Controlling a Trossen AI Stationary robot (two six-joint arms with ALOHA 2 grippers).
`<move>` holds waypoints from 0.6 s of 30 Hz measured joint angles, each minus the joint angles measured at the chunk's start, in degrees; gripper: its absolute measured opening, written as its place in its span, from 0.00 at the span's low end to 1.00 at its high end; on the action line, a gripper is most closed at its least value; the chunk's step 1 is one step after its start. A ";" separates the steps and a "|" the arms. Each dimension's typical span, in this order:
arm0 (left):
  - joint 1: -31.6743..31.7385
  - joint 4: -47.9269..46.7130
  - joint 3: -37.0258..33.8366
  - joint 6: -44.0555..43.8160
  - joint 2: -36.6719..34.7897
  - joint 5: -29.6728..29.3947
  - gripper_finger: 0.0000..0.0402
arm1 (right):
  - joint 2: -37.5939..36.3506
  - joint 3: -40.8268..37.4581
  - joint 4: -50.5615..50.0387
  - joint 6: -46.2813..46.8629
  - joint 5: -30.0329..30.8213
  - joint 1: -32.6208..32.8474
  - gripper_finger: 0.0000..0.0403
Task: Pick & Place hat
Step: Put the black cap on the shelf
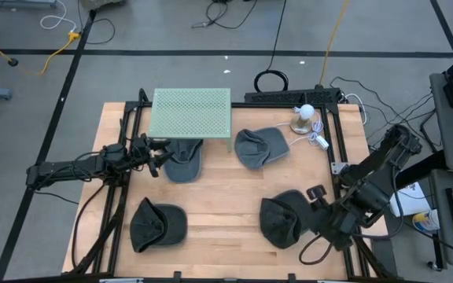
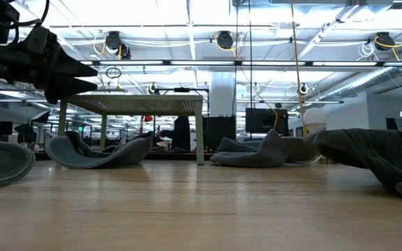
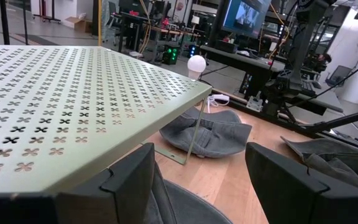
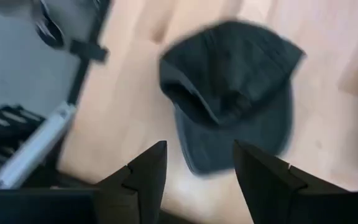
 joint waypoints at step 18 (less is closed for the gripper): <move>-0.02 0.00 0.00 0.00 0.01 0.00 0.64 | 0.04 -27.46 18.86 4.04 -0.07 5.37 0.44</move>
